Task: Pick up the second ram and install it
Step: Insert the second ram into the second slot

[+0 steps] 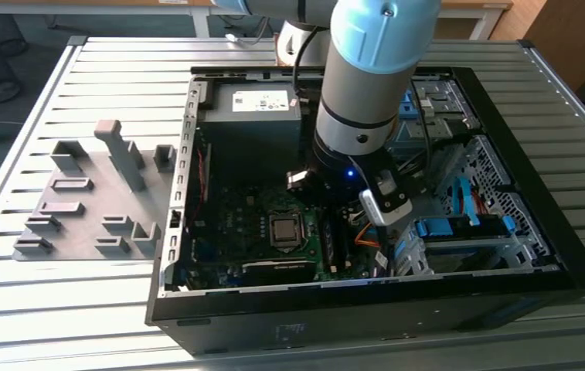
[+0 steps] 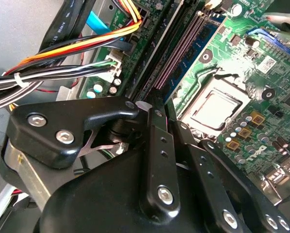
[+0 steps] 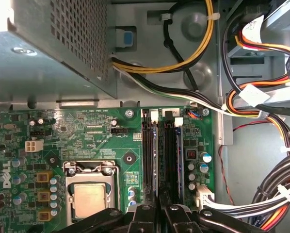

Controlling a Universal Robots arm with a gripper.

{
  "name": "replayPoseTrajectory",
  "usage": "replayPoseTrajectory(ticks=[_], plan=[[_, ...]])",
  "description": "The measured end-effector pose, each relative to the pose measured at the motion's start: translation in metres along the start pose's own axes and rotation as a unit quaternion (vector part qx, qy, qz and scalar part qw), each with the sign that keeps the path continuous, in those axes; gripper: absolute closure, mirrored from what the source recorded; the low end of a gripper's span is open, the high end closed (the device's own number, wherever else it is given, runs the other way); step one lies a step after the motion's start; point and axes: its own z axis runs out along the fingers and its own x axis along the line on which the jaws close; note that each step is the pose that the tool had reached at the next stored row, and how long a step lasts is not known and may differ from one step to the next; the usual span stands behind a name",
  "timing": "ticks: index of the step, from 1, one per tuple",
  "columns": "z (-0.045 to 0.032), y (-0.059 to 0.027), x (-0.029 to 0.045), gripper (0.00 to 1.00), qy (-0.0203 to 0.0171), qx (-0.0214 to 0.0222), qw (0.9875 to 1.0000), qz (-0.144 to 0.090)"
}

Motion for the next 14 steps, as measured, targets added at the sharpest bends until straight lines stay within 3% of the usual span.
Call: replayPoseTrajectory(ticks=[14], plan=[[-0.0003,0.0008,0.002,0.86,0.0001,-0.0013,1.0,0.0]])
